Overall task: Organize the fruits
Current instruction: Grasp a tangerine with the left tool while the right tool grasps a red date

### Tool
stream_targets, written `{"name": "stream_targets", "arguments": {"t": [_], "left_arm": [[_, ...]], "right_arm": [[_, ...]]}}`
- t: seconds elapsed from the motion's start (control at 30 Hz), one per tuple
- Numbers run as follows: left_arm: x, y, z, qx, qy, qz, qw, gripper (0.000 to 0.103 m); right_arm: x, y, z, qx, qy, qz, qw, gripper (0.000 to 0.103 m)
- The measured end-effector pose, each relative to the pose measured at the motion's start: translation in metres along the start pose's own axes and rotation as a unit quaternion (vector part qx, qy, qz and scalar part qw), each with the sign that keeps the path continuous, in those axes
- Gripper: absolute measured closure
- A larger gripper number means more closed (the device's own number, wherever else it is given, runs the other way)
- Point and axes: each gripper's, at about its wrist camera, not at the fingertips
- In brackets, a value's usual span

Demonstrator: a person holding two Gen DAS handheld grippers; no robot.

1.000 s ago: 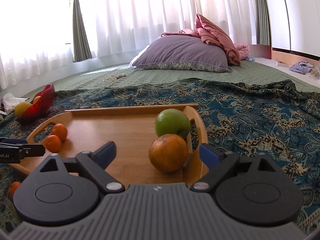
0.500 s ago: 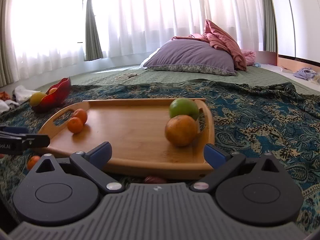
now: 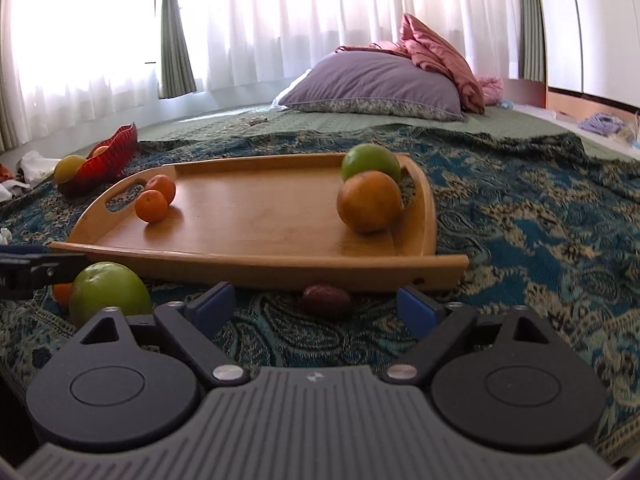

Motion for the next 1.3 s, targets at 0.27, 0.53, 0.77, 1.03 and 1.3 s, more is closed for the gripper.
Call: {"name": "stream_targets", "arguments": {"t": [0.27, 0.53, 0.77, 1.03, 1.3], "left_arm": [[-0.007, -0.004, -0.007, 0.004, 0.023, -0.034, 0.9991, 0.036], [-0.011, -0.006, -0.002, -0.003, 0.021, -0.04, 0.999, 0.052], [-0.011, -0.007, -0.003, -0.002, 0.026, -0.042, 0.9988, 0.069], [-0.006, -0.002, -0.007, 0.003, 0.041, -0.03, 0.9987, 0.072], [0.011, 0.007, -0.003, 0.0, 0.04, -0.004, 0.9992, 0.072]], "right_arm": [[-0.004, 0.002, -0.003, -0.003, -0.01, 0.0, 1.0, 0.029], [-0.002, 0.0, -0.005, 0.0, -0.008, 0.002, 1.0, 0.048], [-0.002, -0.001, -0.005, -0.011, -0.007, 0.001, 1.0, 0.056], [-0.001, -0.001, -0.001, -0.021, -0.012, -0.003, 1.0, 0.07], [0.006, 0.009, 0.0, -0.032, -0.01, 0.016, 0.999, 0.07]]}}
Point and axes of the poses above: each gripper's, at about its wrist camera, not at the fingertips, and y roughly against the way its jaws point, z to its right, x to its top, and after that the axes turned 15 degrees about y, right-handed
